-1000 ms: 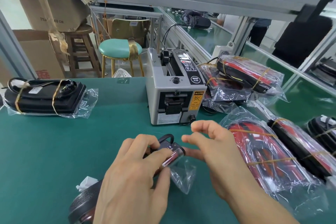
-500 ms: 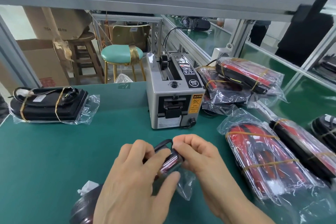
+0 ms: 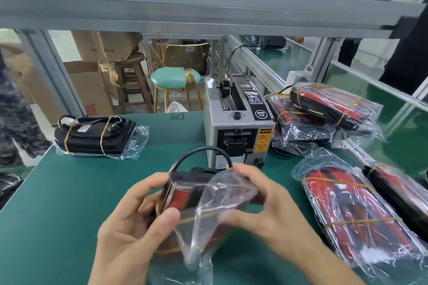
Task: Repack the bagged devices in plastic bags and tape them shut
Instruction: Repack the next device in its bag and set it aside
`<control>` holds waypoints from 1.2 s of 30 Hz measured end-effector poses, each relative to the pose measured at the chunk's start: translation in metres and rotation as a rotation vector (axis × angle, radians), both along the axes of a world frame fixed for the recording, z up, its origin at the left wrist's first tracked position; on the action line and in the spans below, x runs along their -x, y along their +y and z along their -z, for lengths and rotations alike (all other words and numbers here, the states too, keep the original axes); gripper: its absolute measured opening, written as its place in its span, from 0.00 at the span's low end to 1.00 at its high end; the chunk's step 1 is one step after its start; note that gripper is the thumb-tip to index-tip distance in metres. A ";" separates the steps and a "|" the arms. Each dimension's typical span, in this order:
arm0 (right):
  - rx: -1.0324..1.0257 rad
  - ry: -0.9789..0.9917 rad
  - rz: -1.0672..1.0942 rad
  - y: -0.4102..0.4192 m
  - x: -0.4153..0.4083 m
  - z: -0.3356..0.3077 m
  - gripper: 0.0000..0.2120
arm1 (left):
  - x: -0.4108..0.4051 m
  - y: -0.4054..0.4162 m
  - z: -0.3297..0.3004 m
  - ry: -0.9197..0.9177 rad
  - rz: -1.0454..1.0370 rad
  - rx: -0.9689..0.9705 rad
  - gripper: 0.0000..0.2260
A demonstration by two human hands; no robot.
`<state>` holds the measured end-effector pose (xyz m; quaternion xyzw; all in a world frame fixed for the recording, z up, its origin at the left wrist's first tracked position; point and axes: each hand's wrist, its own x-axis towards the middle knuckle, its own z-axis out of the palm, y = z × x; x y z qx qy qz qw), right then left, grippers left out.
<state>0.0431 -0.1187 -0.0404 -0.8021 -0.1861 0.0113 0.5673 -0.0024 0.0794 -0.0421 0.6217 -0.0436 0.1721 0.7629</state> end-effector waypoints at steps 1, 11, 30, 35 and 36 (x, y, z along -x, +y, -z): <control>0.031 -0.081 0.007 0.000 -0.002 -0.007 0.28 | 0.002 0.002 0.001 0.011 0.020 0.113 0.19; 0.274 -0.312 -0.087 0.028 -0.001 -0.039 0.33 | -0.002 0.012 -0.012 -0.048 -0.204 -0.361 0.19; -0.288 0.005 0.495 -0.003 -0.022 -0.003 0.09 | -0.015 0.021 -0.018 -0.046 -0.153 -0.498 0.21; -0.395 0.524 0.689 0.009 -0.076 0.011 0.03 | -0.016 0.016 -0.013 -0.092 -0.201 -0.526 0.20; -0.417 0.547 0.711 0.013 -0.081 0.010 0.02 | -0.016 0.016 -0.012 -0.096 -0.210 -0.523 0.20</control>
